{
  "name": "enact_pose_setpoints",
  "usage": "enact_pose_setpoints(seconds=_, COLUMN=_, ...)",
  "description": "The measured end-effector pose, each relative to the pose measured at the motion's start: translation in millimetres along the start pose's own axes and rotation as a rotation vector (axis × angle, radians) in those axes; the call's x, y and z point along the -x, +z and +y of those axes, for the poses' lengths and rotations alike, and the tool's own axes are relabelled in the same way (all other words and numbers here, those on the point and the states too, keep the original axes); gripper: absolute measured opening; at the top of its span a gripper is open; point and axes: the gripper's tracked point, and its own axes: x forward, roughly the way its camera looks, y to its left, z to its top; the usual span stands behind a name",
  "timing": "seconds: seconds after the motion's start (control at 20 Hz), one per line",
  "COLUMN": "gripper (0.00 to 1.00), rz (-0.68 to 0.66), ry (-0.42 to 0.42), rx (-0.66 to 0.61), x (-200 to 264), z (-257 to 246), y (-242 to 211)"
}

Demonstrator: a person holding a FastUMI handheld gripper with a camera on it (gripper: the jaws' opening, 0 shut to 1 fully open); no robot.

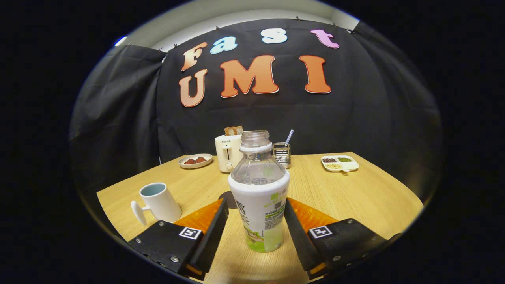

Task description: Take the bottle from table, then pour the juice into the cup, finally place the bottle on the coaster

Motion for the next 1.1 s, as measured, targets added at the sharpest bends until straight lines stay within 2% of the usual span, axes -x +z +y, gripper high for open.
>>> enact_pose_setpoints(seconds=0.05, gripper=0.77, rz=0.016, ry=-0.011, rx=-0.004, x=-4, z=-2, y=-5)
enact_pose_setpoints(seconds=0.2, gripper=0.67, rz=0.02, ry=-0.022, rx=-0.023, x=-9, z=-3, y=-6)
enact_pose_setpoints(seconds=0.6, gripper=0.6, rz=0.02, ry=-0.031, rx=0.022, x=-14, z=9, y=9)
enact_pose_setpoints(seconds=0.7, gripper=0.6, rz=0.002, ry=-0.053, rx=0.079, x=-15, z=12, y=20)
enact_pose_setpoints(seconds=1.1, gripper=0.6, rz=-0.028, ry=-0.095, rx=0.457, x=-27, z=38, y=48)
